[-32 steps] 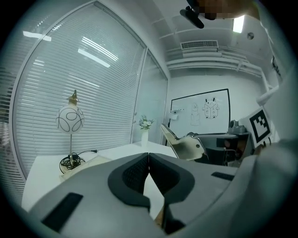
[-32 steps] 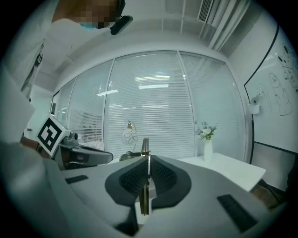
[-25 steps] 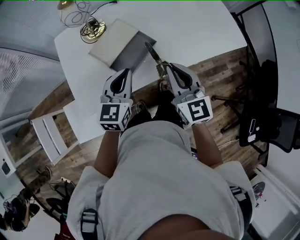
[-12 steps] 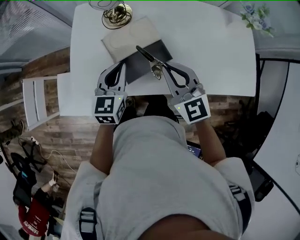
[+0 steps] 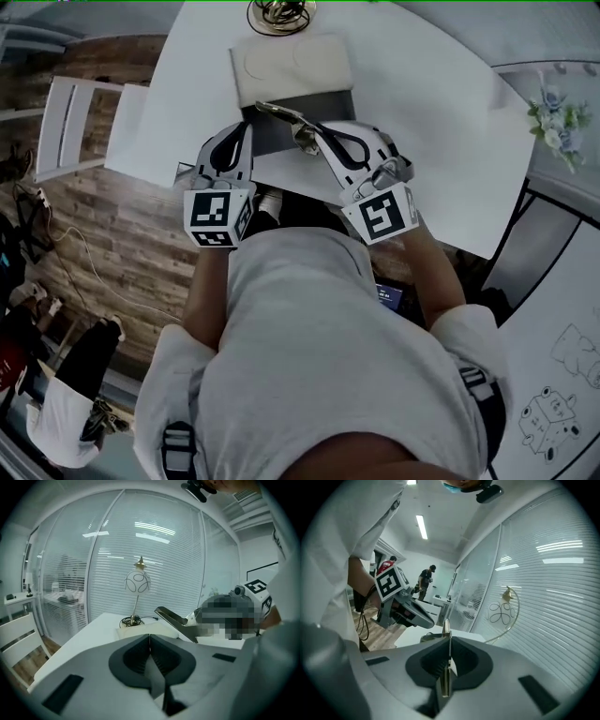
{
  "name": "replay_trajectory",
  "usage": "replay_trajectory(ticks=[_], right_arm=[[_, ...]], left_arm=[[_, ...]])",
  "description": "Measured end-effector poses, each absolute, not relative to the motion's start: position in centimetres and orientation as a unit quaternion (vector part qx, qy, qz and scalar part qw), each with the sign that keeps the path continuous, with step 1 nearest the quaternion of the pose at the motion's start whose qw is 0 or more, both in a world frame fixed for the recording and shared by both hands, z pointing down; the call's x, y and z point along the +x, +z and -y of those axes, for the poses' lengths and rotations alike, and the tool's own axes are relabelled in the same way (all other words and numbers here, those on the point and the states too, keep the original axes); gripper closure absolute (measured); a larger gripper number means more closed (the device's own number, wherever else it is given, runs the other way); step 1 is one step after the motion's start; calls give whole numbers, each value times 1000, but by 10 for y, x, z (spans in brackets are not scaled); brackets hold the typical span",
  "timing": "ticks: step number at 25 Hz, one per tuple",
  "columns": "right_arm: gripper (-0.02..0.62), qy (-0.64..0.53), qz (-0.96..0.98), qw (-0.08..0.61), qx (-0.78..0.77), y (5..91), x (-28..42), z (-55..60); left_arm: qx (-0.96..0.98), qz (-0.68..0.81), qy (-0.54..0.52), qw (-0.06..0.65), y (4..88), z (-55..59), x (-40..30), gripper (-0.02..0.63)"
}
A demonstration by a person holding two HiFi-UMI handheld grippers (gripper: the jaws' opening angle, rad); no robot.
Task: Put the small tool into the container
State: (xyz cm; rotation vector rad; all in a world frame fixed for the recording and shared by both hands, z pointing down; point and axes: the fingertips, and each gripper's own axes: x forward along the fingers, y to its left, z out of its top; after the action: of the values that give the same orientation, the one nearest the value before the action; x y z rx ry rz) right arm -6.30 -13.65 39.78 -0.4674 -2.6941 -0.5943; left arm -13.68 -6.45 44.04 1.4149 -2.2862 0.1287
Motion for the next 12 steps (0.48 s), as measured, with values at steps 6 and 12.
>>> replay_trajectory(ticks=[6, 12], right_arm=[[565, -251, 922, 164, -245, 418, -69, 122], [565, -293, 894, 164, -297, 440, -74, 114]], left_arm=[[455, 859, 26, 235, 457, 45, -141, 581], [412, 878, 11, 244, 470, 30, -140, 581]])
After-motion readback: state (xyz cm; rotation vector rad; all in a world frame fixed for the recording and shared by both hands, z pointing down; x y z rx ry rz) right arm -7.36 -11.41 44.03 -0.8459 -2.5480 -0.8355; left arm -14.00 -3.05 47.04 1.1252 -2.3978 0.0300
